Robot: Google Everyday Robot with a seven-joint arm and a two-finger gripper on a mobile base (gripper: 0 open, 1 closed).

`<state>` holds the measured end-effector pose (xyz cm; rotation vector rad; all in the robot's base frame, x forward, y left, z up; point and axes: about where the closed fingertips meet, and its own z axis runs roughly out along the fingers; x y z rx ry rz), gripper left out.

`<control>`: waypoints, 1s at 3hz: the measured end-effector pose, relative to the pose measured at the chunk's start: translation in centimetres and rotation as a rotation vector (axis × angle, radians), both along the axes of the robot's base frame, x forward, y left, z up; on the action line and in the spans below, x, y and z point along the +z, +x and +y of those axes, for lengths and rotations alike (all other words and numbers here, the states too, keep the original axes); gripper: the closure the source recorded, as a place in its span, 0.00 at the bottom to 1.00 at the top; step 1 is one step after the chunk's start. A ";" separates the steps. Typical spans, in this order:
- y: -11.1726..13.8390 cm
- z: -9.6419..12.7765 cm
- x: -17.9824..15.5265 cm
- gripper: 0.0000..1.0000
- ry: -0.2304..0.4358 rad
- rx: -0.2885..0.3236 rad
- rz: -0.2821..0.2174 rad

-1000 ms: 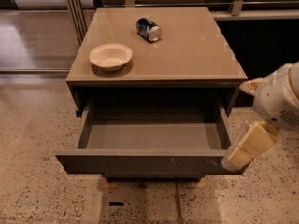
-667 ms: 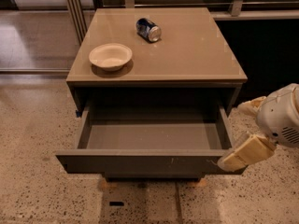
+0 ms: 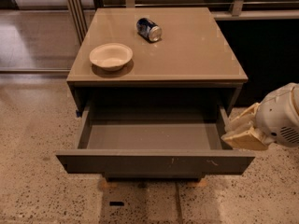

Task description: Close top drawer

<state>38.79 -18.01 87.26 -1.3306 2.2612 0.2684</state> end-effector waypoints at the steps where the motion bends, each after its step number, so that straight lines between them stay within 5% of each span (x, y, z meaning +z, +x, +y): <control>1: -0.2 0.2 -1.0 0.88 0.034 -0.022 -0.020; 2: -0.4 0.4 -5.1 1.00 0.117 -0.101 -0.023; 3: 0.7 1.0 -10.3 1.00 0.198 -0.170 -0.011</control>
Offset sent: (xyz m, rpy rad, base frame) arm 0.0138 -0.0078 -0.1131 0.2306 -0.1057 -0.2804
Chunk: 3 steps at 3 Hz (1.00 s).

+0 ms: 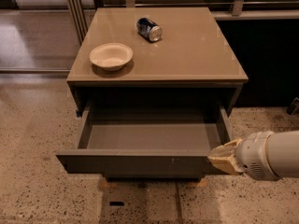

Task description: Close top drawer

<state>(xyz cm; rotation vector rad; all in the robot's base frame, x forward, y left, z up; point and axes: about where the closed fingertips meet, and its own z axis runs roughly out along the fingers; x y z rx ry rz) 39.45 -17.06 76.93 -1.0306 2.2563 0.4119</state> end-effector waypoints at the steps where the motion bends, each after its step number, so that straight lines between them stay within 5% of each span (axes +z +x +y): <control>1: 0.7 0.4 -4.0 1.00 0.052 -0.047 0.033; 3: -0.1 0.4 -9.6 1.00 0.097 -0.157 0.147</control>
Offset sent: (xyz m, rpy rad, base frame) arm -0.0007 0.0032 -0.1074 0.1410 0.1676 -0.1691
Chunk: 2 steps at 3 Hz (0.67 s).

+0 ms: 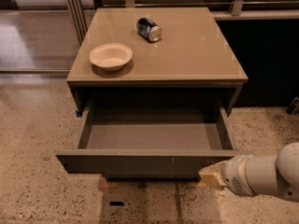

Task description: Close top drawer

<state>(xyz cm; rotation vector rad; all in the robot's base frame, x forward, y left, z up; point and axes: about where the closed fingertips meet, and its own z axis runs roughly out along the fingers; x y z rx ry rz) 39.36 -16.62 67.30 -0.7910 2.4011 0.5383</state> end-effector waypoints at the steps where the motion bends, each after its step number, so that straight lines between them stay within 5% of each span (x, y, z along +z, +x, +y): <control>1: 0.4 0.1 -2.8 1.00 0.000 -0.055 0.041; 2: 3.0 0.1 -5.3 1.00 -0.014 -0.075 0.038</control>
Offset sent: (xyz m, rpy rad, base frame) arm 0.0655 0.0012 -0.0853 -0.0299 0.0337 -0.0971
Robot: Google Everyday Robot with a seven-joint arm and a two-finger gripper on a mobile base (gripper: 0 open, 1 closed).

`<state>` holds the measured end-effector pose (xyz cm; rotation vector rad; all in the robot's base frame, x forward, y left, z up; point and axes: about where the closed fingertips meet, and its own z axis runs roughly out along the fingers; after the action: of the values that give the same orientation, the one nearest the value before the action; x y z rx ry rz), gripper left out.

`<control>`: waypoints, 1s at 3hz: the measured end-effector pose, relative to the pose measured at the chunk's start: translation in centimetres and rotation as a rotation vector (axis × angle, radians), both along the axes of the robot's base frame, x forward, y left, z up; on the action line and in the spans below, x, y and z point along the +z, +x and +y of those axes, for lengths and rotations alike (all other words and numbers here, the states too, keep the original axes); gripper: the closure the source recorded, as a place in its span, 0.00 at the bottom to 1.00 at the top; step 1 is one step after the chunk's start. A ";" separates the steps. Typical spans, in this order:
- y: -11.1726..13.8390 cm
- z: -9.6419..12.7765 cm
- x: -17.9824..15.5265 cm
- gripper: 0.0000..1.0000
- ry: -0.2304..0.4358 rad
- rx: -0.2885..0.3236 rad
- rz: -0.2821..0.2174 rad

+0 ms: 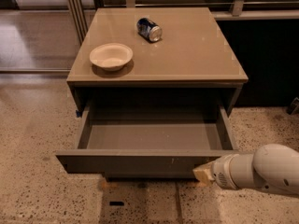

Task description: Close top drawer

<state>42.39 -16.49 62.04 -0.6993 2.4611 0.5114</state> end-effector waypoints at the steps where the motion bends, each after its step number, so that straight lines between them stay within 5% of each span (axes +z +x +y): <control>1: 1.5 -0.1 -0.5 1.00 -0.014 -0.004 -0.018; 2: 5.1 0.0 -0.7 1.00 -0.059 0.034 -0.070; 3: 4.9 0.0 -0.7 1.00 -0.059 0.034 -0.070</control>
Offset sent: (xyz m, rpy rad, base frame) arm 0.1372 -0.0008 -0.0120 -0.1642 -0.1890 0.1184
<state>47.32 -16.48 61.31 -0.7714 2.4112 0.4216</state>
